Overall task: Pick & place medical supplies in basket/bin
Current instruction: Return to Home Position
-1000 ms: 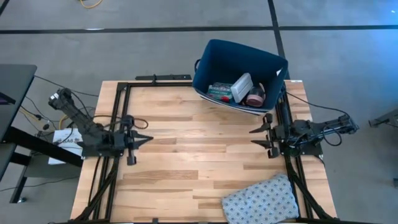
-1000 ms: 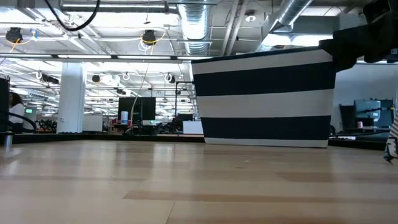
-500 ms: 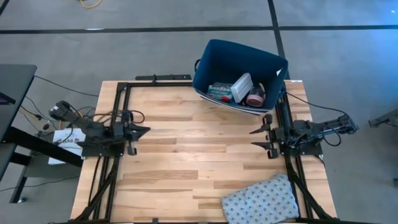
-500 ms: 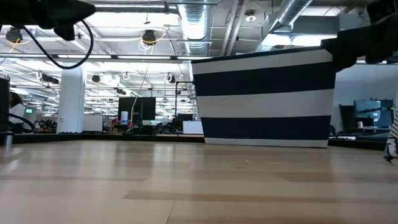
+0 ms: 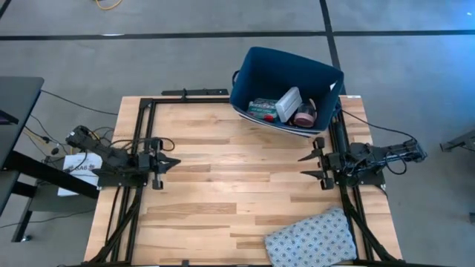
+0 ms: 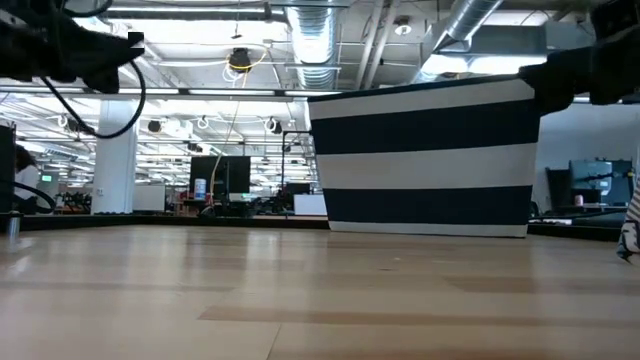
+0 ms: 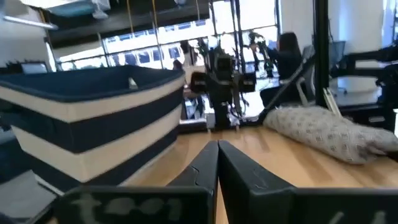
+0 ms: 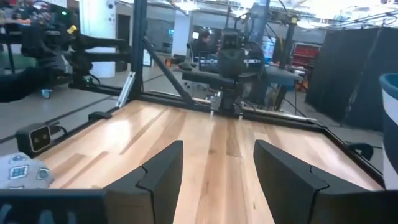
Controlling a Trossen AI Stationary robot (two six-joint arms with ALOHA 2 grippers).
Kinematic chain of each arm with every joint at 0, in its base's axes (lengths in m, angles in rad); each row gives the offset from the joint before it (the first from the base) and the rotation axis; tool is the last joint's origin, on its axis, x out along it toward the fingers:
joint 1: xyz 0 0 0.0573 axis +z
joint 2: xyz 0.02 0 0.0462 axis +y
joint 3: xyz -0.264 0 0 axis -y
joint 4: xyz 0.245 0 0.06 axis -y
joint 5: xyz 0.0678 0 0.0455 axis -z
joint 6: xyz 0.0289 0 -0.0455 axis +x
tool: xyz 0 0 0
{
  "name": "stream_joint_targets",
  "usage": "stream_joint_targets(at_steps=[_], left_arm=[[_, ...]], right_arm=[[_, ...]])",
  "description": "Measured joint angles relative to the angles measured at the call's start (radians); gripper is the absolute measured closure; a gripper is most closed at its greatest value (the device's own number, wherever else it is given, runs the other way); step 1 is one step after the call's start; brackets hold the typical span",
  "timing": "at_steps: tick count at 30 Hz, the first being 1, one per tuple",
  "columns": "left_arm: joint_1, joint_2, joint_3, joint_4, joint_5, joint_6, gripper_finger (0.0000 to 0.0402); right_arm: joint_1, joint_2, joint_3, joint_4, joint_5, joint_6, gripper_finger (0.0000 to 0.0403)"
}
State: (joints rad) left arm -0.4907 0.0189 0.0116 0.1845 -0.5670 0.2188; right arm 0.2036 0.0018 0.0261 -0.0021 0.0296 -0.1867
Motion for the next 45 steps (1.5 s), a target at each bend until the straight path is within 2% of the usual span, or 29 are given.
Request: stream_joint_targets(at_steps=[3, 7, 10, 13, 15, 19, 21, 26, 32, 42, 45], left_arm=[[0.01, 0.002, 0.0, -0.053, -0.004, -0.001, 0.0402], [0.045, 0.001, -0.001, -0.008, 0.026, 0.078, 0.0401], [0.094, 0.002, -0.001, 0.02, 0.1, 0.11, 0.0401], [0.152, 0.002, -0.002, 0.027, 0.203, 0.049, 0.0402], [0.187, 0.003, -0.002, 0.021, 0.23, 0.013, 0.0402], [0.238, 0.003, -0.003, -0.027, 0.185, -0.017, 0.0402], [0.256, 0.003, -0.003, -0.055, 0.167, -0.048, 0.0402], [0.277, 0.003, -0.003, -0.093, 0.198, -0.1, 0.0401], [0.281, 0.003, -0.004, -0.08, 0.204, -0.038, 0.0402], [0.282, 0.003, -0.005, -0.101, 0.206, -0.036, 0.0402], [0.282, 0.003, -0.005, -0.101, 0.208, -0.084, 0.0401]], right_arm=[[-0.02, 0.0, 0.0, -0.003, 0.001, -0.005, 0.0212], [-0.056, 0.0, 0.0, 0.016, 0.0, -0.017, 0.0216], [-0.087, 0.0, 0.0, 0.024, -0.002, -0.016, 0.0217], [-0.111, 0.0, 0.0, 0.01, -0.006, 0.005, 0.0217], [-0.124, 0.0, 0.0, 0.016, -0.015, 0.023, 0.0216], [-0.14, 0.0, 0.0, 0.012, -0.109, 0.03, 0.0213], [-0.142, 0.0, 0.0, 0.005, -0.109, 0.049, 0.0214], [-0.142, 0.0, 0.0, -0.027, -0.041, 0.127, 0.0218], [-0.151, 0.003, 0.001, -0.016, 0.06, 0.183, 0.0215], [-0.153, 0.003, 0.001, -0.017, 0.066, 0.187, 0.0218], [-0.153, 0.003, 0.001, -0.017, 0.068, 0.187, 0.0218]])
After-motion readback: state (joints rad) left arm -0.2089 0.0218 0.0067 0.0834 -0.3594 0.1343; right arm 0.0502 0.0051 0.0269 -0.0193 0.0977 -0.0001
